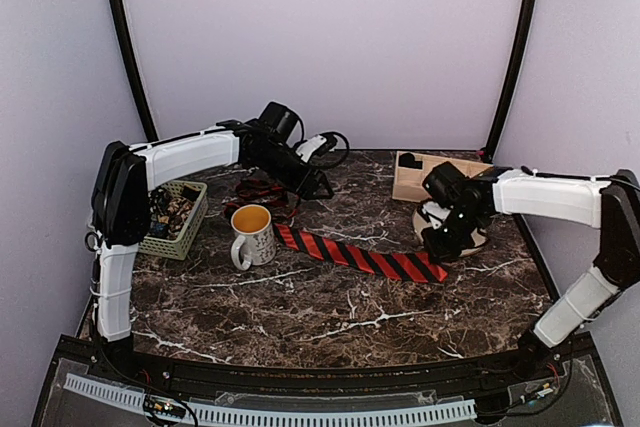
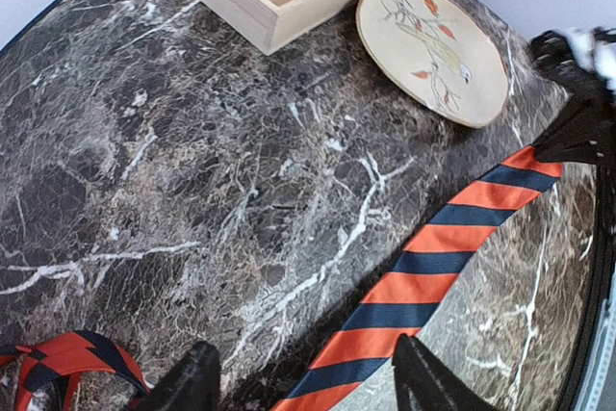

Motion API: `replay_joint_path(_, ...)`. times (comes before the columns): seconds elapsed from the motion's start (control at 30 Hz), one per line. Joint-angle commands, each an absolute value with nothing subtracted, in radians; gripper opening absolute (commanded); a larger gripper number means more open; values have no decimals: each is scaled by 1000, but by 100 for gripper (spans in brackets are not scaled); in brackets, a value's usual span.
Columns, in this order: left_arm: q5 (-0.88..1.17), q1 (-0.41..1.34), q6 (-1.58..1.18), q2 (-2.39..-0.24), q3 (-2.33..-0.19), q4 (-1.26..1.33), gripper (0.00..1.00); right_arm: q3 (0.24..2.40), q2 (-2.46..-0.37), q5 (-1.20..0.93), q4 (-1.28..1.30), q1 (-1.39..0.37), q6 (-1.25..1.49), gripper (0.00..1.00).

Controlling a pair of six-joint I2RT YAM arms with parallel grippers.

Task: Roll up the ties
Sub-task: Adjust the tie at the center of the board.

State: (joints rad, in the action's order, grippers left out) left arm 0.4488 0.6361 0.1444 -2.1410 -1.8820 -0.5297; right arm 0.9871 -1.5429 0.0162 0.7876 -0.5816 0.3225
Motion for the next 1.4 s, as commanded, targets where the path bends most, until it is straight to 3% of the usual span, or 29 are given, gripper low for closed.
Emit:
replay_joint_path(0.0, 382, 629, -48, -2039, -1825, -439, 70, 1207, -1373, 85, 773, -593, 273, 0)
replay_joint_path(0.1, 361, 629, -244, -1953, -1718, -293, 81, 1260, -1272, 108, 728, -653, 217, 0)
replay_joint_path(0.27, 396, 646, -587, -1841, -1550, -45, 99, 1176, -1180, 123, 679, -828, 180, 0)
replay_joint_path(0.53, 261, 771, -1013, -1759, -1427, -73, 99, 1088, -1189, 215, 673, -939, 188, 0)
replay_joint_path(0.73, 277, 821, -1306, -1750, -1343, -130, 99, 1105, -1221, 260, 680, -991, 184, 0)
replay_joint_path(1.33, 435, 982, -1558, -1954, -1341, 178, 99, 1276, -1358, 353, 743, -1313, 68, 0)
replay_joint_path(1.37, 440, 984, -1564, -1958, -1329, 192, 95, 1284, -1357, 359, 748, -1335, 73, 0)
